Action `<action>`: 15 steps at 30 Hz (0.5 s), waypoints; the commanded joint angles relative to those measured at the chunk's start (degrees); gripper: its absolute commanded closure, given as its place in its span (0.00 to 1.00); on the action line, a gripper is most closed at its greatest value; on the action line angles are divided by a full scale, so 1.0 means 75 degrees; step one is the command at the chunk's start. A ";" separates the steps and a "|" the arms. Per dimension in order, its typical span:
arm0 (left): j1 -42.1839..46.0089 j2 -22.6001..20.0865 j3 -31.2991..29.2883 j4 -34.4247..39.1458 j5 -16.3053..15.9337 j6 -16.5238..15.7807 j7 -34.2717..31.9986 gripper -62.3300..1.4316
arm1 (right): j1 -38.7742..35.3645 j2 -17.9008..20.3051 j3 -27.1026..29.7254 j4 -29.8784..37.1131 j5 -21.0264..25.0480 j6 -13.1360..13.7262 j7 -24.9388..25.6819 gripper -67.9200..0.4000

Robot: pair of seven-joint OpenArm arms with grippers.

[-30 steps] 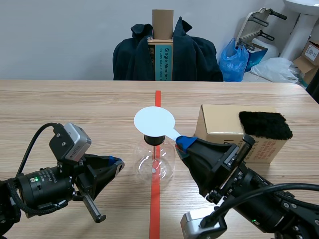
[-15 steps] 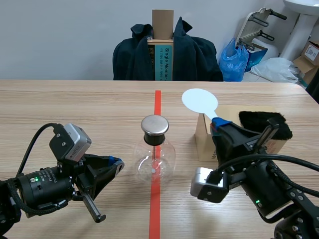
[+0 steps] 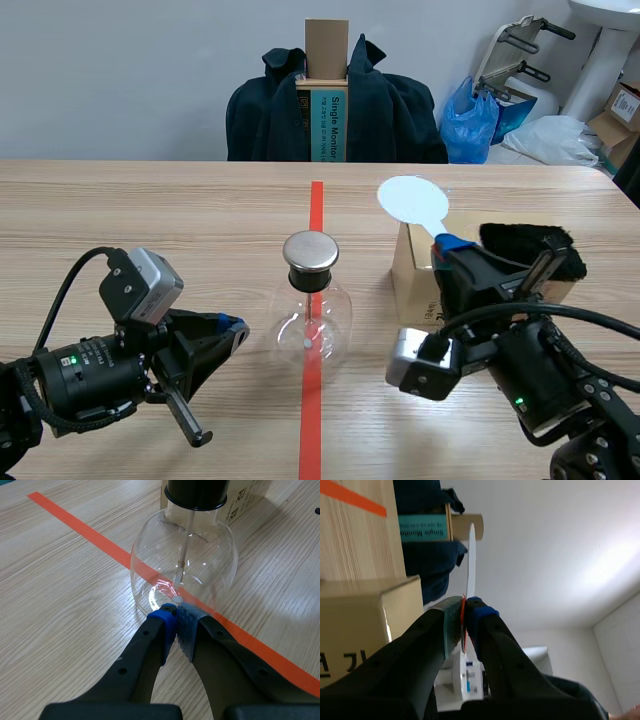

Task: Do the electroscope experiment.
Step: 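Move the plate toward and away from the electroscope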

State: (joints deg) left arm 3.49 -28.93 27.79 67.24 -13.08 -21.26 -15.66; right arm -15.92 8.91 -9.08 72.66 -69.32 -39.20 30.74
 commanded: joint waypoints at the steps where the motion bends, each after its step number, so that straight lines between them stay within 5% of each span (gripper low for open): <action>1: -0.0041 -0.0020 0.0000 0.0169 -0.0079 -0.0035 -0.0105 0.95 | 0.0070 0.0015 0.0017 0.0117 0.0035 -0.0087 0.0242 0.98; 15: -0.0020 -0.0020 0.0000 0.0169 -0.0079 -0.0035 -0.0105 0.95 | 0.0070 0.0015 0.0017 0.0117 0.0035 -0.0087 0.2693 0.98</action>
State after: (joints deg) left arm 3.49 -28.93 27.79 67.24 -13.08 -21.26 -15.66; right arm -15.92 8.91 -9.08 72.66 -69.67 -39.22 50.74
